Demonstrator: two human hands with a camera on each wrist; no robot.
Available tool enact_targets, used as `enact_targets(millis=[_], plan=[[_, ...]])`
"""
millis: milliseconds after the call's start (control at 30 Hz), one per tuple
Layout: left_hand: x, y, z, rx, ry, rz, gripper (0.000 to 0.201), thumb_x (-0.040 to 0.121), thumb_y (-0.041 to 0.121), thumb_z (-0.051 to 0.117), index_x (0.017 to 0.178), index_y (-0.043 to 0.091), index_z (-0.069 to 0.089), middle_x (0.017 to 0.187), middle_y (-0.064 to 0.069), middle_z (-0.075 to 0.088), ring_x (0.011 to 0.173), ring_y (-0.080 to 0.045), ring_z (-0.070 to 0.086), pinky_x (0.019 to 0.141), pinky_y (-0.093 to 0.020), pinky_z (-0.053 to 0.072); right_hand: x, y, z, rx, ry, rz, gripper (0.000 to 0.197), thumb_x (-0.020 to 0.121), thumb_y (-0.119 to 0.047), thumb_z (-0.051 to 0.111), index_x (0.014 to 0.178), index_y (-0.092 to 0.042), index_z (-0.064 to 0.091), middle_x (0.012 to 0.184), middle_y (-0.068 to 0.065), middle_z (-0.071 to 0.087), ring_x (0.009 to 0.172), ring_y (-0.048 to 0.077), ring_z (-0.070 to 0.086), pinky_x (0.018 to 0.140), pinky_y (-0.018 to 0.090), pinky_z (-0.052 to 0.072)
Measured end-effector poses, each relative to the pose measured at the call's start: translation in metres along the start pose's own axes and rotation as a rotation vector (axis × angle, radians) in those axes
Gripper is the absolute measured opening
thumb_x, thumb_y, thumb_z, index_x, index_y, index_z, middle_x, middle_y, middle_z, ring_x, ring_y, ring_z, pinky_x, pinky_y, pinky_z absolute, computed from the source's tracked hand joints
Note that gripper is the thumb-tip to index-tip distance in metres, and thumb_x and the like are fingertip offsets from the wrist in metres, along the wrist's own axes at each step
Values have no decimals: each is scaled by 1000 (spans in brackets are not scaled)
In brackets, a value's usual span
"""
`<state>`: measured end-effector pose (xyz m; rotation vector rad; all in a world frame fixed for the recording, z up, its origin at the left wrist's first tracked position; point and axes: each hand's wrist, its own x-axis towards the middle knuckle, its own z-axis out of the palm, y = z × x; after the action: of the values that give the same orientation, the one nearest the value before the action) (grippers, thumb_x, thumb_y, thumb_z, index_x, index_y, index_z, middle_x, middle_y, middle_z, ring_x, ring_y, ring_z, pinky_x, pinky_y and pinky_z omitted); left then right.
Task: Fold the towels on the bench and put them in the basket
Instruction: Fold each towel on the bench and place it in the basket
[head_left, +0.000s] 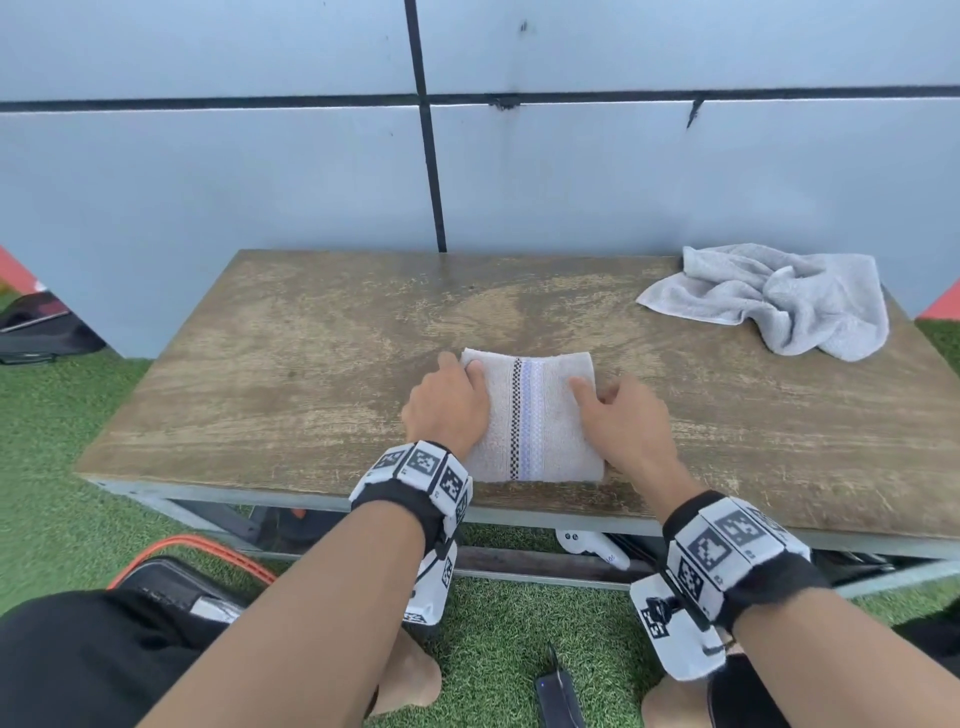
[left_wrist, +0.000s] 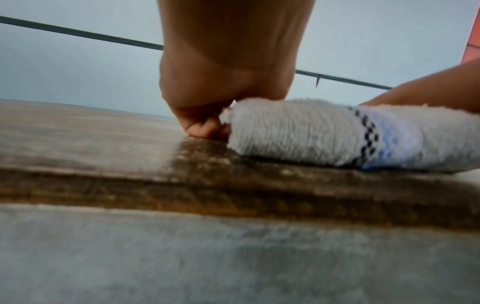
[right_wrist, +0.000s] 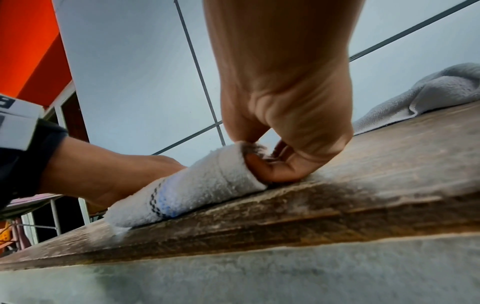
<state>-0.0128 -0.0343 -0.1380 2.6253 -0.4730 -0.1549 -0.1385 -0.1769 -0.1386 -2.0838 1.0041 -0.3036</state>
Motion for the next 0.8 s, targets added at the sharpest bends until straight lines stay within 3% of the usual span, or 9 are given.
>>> enact_targets(millis=[100, 167, 300, 367, 433, 533, 633, 733, 800], plan=[[-8, 4, -2, -98, 43, 1, 34, 99, 41, 43, 119, 15, 37, 113, -12, 60, 98, -33, 59, 84, -45, 49, -10, -1, -1, -164, 194, -262, 30, 96, -44, 55, 107, -18, 46, 101, -2, 53, 87, 19, 55, 72, 38, 50], [-20, 7, 0, 40, 213, 157, 35, 93, 39, 50, 119, 16, 42, 116, -9, 51, 104, -27, 49, 85, -40, 46, -12, 0, 0, -270, 211, -514, 31, 97, -33, 54, 121, -15, 49, 121, 3, 50, 108, 23, 51, 87, 40, 49], [-44, 5, 20, 118, 173, 466, 44, 99, 49, 40, 134, 22, 46, 137, -1, 49, 127, -21, 41, 102, -42, 41, -8, 3, 4, -486, -174, -598, 43, 106, -30, 34, 147, -20, 41, 162, 2, 29, 153, 21, 18, 123, 47, 21], [-44, -3, 25, 201, 74, 486, 49, 103, 53, 29, 144, 29, 40, 154, 2, 37, 145, -20, 28, 111, -47, 32, -8, 2, 3, -551, -223, -544, 47, 107, -34, 28, 152, -26, 36, 165, -5, 23, 155, 14, 9, 125, 45, 10], [-36, -11, 22, 259, 28, 493, 50, 104, 54, 25, 148, 34, 34, 162, 2, 26, 151, -22, 19, 114, -51, 26, -10, -7, -3, -663, -175, -546, 45, 104, -37, 31, 146, -26, 45, 158, -5, 38, 149, 19, 26, 122, 45, 17], [-21, -16, 4, 362, 10, 416, 49, 104, 51, 29, 147, 29, 34, 162, -8, 25, 150, -30, 20, 115, -54, 25, -14, -29, -17, -803, -127, -497, 32, 99, -37, 36, 102, -20, 62, 111, 1, 65, 113, 26, 57, 112, 45, 31], [-17, -12, -14, 366, 81, 260, 46, 104, 40, 38, 142, 14, 40, 158, -19, 31, 149, -37, 22, 116, -53, 29, -18, -43, -20, -840, -43, -486, 34, 97, -34, 36, 70, -19, 49, 72, -2, 56, 75, 23, 56, 106, 46, 36], [-33, -2, -11, 199, 67, 401, 43, 106, 35, 33, 143, 15, 41, 161, -14, 29, 151, -31, 21, 118, -50, 26, -20, -40, -8, -759, 49, -623, 31, 97, -33, 38, 101, -17, 64, 106, 5, 67, 103, 27, 62, 103, 45, 39], [-49, -2, -1, 132, -56, 462, 49, 107, 40, 24, 153, 20, 30, 167, -8, 17, 155, -25, 10, 123, -49, 14, -20, -29, 4, -639, -135, -643, 43, 102, -32, 34, 139, -18, 51, 149, 6, 48, 140, 26, 41, 118, 45, 28]])
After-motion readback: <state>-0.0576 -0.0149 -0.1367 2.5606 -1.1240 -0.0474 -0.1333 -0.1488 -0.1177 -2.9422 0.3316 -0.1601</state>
